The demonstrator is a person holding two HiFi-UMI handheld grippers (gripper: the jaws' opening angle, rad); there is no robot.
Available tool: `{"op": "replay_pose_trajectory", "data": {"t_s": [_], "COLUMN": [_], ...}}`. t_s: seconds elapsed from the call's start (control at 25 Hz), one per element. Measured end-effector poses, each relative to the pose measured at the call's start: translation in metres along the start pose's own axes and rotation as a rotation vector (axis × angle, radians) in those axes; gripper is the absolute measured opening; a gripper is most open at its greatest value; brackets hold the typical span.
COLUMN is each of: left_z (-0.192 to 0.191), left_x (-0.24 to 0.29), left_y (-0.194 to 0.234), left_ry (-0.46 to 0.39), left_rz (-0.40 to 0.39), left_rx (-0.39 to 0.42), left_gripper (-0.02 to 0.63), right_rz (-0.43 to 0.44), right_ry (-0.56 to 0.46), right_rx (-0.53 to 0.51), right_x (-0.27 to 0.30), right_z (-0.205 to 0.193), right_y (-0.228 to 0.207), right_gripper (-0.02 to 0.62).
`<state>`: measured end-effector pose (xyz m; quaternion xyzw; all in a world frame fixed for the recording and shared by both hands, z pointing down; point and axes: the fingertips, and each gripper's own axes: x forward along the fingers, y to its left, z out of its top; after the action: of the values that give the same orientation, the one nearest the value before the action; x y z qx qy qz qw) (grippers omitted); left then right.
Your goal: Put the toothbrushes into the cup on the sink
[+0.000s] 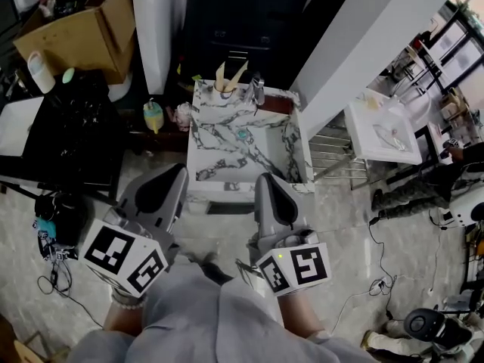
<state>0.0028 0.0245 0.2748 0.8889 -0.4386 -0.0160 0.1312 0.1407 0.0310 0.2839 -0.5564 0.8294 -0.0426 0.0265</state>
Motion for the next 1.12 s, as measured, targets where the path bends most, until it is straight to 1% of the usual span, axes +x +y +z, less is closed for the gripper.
{"op": "replay_pose_trajectory", "data": {"t_s": [0.32,0.76,1.12], "left_z": [0.005,0.007,0.007], "left_x": [-0.006,-0.018,-0.015], "left_y": [0.006,0.010,0.011], "left_ry": [0.001,-0.004,0.009], "left_rz": [-0.014,-0.009,-0.016], "left_rx": [-0.001,0.010,0.006], "left_gripper": [0.006,0.006,0.006], "right_rz": [-0.009,0.031,0.035], "right_ry": [0.004,0.008,0.024], "right_rx": [-0.014,-0.009,-0.003], "right_x": [0.002,0.007,0.010], "right_z": [0.005,0.003,0.002], "right_y": [0.006,0.022,0.023], "right_gripper": [0.002,0.002,0.002]}}
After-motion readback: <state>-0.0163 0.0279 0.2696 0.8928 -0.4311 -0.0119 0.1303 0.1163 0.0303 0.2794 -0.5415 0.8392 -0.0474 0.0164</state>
